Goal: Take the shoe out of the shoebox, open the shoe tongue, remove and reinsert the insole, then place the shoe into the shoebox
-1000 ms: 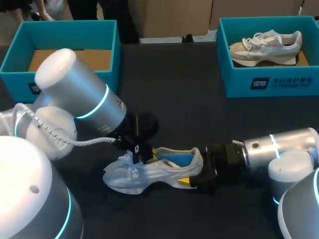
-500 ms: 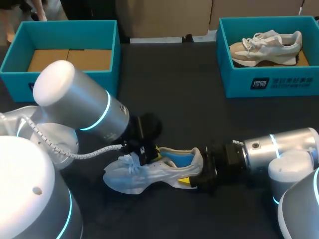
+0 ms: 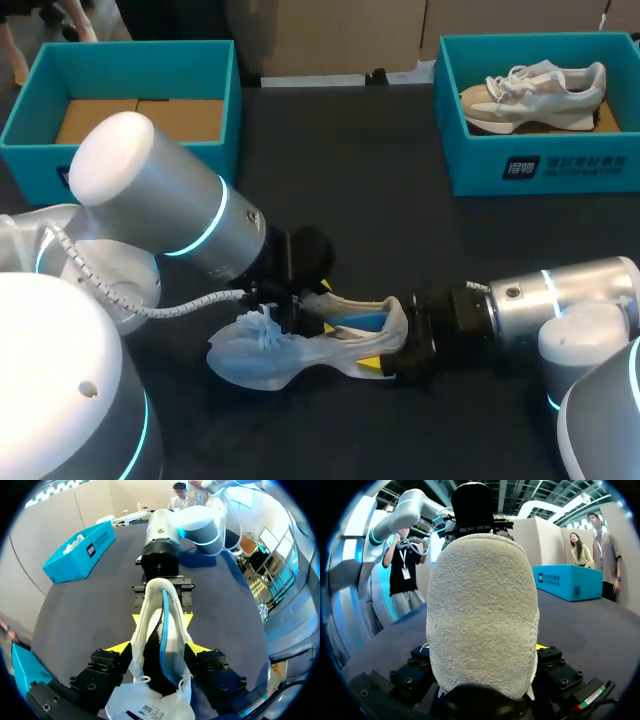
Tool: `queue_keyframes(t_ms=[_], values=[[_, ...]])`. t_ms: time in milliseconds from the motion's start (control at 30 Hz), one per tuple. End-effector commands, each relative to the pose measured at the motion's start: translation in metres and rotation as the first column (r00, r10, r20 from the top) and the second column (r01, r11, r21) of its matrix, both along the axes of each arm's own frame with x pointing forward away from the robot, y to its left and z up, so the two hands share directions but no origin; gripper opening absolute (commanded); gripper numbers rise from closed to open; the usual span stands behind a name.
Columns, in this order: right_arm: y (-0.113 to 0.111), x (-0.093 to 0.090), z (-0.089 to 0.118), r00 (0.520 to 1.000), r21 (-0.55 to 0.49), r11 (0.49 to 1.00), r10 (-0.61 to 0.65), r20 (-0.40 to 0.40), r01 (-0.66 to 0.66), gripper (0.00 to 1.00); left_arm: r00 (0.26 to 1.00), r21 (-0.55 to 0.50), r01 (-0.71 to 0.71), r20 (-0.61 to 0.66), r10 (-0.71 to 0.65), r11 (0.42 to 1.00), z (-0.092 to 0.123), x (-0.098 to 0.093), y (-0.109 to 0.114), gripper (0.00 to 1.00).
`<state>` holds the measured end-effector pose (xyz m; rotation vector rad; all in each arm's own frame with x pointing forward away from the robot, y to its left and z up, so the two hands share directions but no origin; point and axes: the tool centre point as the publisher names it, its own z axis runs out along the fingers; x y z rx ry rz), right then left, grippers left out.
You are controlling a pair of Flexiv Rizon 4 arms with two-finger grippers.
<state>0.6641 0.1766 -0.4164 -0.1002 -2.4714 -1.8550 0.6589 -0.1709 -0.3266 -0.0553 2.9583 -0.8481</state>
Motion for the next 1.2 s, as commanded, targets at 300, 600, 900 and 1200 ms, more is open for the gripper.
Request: queue_keyframes(t_ms=[300, 600, 900, 1200], values=[[0.002, -0.001, 0.001, 1.0, -0.006, 1.0, 0.0, -0.001, 0.0, 0.0, 0.994, 0.078, 0.104, 0.035, -0.107, 0.992, 0.013, -0.006, -0.027, 0.42], [0.002, -0.001, 0.001, 1.0, -0.006, 1.0, 0.0, -0.001, 0.0, 0.0, 0.993, 0.115, 0.117, 0.015, -0.12, 0.986, 0.006, -0.002, -0.037, 0.36], [0.002, -0.001, 0.001, 1.0, -0.006, 1.0, 0.0, -0.001, 0.0, 0.0, 0.993, 0.147, 0.118, -0.002, -0.119, 0.982, -0.004, -0.002, -0.036, 0.0], [0.002, -0.001, 0.001, 1.0, -0.006, 1.0, 0.0, -0.001, 0.0, 0.0, 0.993, 0.141, 0.118, -0.007, -0.118, 0.983, -0.007, -0.005, -0.032, 0.23]])
